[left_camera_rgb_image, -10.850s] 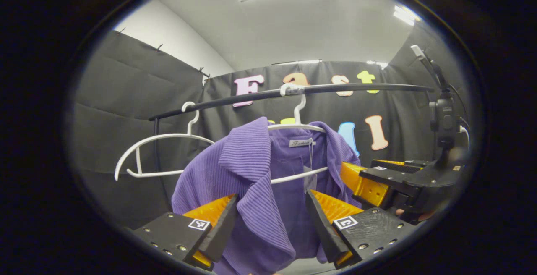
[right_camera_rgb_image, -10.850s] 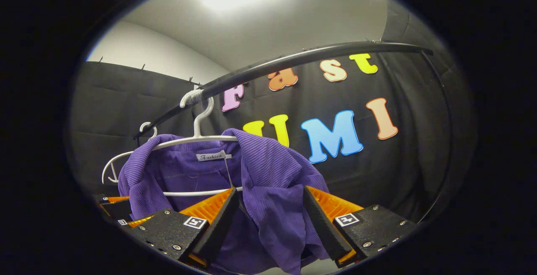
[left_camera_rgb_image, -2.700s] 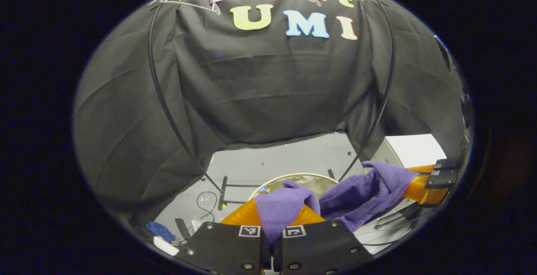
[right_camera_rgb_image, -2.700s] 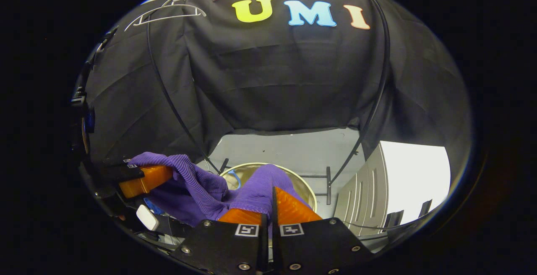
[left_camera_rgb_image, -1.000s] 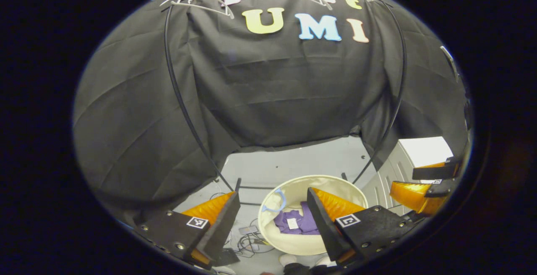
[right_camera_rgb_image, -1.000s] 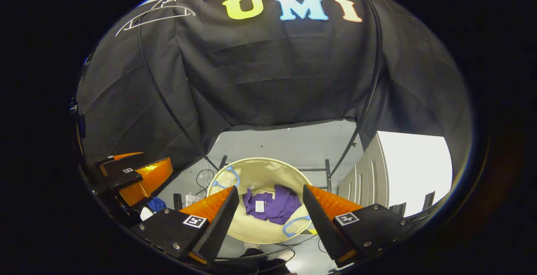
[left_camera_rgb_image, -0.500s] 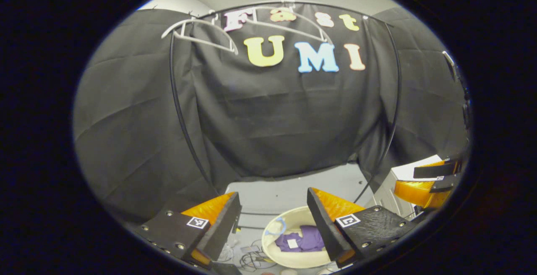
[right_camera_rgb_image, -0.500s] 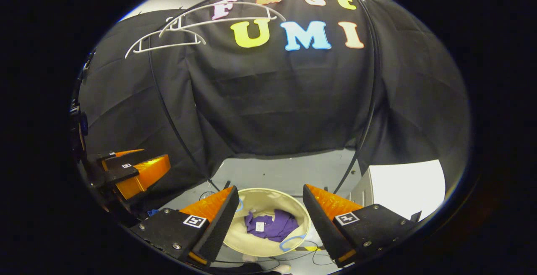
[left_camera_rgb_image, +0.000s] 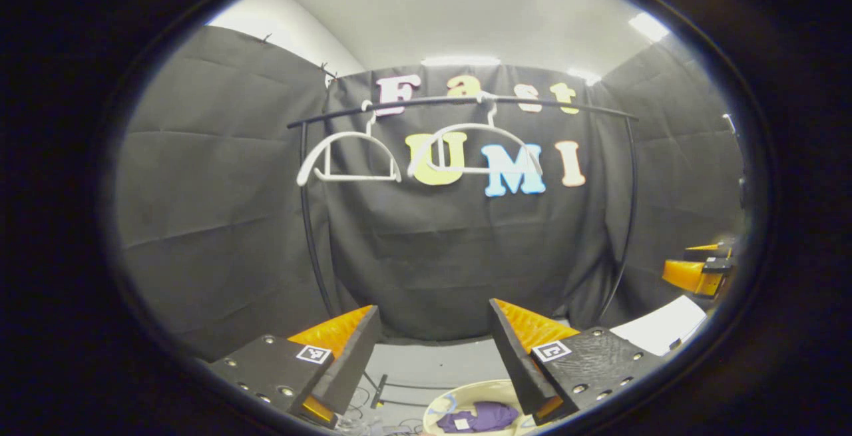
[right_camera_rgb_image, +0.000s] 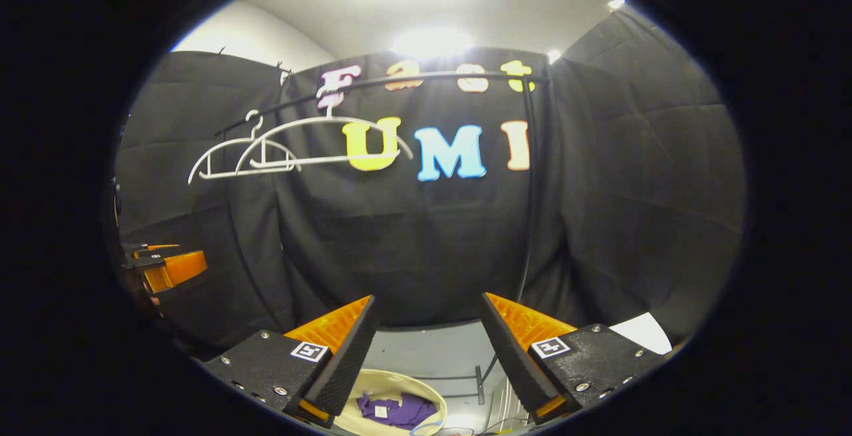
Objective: Grasp the clothes on the hanger with both hands and then place them into the laundry hamper below.
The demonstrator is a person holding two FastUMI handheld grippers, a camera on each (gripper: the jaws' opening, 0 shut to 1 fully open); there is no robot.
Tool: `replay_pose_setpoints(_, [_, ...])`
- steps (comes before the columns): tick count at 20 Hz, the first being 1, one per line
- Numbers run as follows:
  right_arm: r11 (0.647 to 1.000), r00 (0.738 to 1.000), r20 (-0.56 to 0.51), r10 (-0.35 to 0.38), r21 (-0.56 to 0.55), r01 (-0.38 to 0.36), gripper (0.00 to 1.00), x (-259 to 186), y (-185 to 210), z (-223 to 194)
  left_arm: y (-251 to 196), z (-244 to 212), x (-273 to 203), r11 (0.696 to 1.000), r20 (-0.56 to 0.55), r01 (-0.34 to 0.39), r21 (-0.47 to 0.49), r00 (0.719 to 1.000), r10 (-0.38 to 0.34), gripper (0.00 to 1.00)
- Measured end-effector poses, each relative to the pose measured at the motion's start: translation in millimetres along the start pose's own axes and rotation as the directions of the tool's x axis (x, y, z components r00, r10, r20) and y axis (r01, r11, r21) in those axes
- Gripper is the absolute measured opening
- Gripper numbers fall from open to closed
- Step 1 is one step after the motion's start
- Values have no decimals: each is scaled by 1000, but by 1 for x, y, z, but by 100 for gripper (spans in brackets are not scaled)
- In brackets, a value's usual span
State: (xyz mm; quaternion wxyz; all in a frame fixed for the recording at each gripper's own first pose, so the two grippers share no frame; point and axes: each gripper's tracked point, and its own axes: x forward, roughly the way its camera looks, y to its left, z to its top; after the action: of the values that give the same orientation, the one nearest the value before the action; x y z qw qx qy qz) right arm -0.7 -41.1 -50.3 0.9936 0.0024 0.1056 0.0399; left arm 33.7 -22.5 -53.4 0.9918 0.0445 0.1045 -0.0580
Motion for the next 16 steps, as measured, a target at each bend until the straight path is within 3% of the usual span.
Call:
replay_pose_setpoints(4, [999,990,136,-46,-22,50,91,-18,-16,47,26,55,-11,998,124,-65,19,990,62,99])
replay_pose_setpoints(6, [998,984,170,-53,-12,56,95,-22,-16,60,30,71,-16,997,160,-75,3,984,74,99])
replay_pose_setpoints(12, [997,974,212,-77,34,71,95,-22,-17,77,38,82,-17,996,188,-91,-14,978,92,99])
replay_pose_setpoints(13, [996,974,213,-82,43,75,91,-21,-20,78,40,82,-18,995,190,-95,-11,977,95,99])
replay_pose_setpoints(16, [993,971,215,-109,69,96,95,-21,-26,81,45,82,-19,995,196,-100,-17,975,101,99])
